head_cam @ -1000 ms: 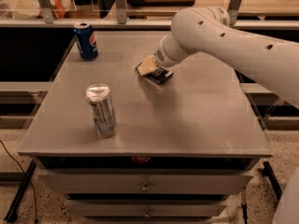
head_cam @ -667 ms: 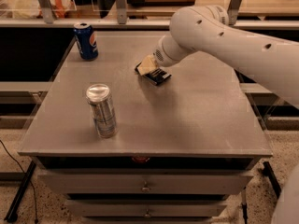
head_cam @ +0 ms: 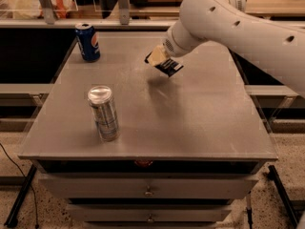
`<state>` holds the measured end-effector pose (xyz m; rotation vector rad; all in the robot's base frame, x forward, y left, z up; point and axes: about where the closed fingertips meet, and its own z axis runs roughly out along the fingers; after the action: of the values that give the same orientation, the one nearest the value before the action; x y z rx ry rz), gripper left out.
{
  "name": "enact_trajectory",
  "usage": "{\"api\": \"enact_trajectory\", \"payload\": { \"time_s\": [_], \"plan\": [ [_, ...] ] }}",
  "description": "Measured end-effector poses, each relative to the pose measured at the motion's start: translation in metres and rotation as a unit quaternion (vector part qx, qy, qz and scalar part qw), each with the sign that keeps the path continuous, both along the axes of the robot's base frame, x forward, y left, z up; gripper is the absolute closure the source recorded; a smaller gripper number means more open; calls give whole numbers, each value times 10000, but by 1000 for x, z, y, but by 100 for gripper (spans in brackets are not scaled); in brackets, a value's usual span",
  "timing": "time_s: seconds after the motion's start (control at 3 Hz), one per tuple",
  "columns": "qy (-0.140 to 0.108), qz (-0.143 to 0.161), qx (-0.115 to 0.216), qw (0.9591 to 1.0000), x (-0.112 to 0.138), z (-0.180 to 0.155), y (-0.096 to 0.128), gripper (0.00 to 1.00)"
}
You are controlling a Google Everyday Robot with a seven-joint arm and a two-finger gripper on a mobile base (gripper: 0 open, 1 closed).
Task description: Pick rxbar blueberry
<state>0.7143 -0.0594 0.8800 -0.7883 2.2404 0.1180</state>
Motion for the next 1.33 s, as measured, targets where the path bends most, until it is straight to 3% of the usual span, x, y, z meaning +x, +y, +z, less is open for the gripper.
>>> {"api": "enact_trajectory", "payload": {
  "time_s": [0.67,1.33],
  "plan": [
    [-527,32,-336,9980,-3,57,-18,100],
    [-596,195,-306,9976,-3,72,-22,100]
  ]
}}
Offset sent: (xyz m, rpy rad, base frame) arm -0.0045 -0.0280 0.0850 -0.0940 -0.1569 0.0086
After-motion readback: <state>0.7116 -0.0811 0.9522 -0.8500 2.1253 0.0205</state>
